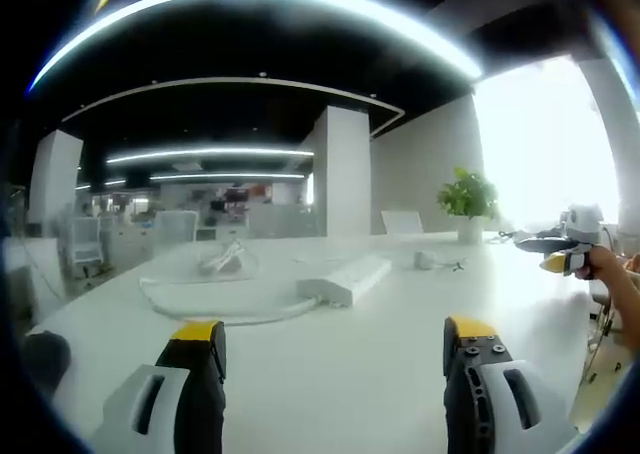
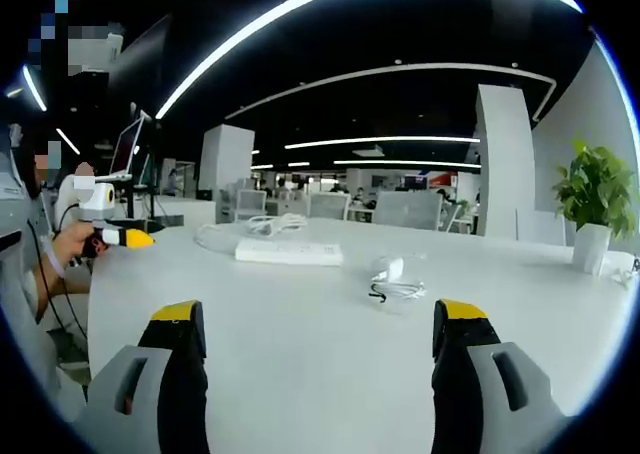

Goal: Straighten the power strip on the desk, plug the charger into it

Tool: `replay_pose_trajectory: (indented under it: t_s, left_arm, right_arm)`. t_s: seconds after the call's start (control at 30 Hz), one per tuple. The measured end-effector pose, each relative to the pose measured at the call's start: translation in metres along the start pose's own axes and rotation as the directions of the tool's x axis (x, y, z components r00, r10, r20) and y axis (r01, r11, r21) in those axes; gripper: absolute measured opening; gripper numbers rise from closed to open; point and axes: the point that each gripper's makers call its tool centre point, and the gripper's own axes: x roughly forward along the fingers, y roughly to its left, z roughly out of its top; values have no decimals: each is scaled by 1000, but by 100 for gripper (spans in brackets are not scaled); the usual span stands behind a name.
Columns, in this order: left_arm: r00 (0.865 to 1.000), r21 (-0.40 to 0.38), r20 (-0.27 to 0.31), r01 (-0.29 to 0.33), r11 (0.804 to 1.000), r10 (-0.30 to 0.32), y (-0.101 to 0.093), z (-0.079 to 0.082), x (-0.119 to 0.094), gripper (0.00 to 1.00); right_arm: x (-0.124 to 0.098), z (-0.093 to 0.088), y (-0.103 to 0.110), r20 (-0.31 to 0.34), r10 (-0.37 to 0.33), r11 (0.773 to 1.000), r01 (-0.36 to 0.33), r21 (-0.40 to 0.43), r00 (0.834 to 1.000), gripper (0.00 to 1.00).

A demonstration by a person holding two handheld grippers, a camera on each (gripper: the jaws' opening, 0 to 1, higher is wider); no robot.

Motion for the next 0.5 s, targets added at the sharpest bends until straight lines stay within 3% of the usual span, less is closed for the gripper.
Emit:
replay_pose_trajectory:
  t_s: [0.23, 0.5]
  left_arm:
    - [1000, 1, -3, 4, 1000, -4, 0, -1, 0, 93]
    - [1000, 2, -5, 8, 1000, -8, -1, -2, 1, 93]
  right_arm:
    - [0, 24, -10, 11, 9, 995, -8, -96, 1000, 93]
    - [6, 72, -23, -10, 63, 947, -63, -315, 998, 95]
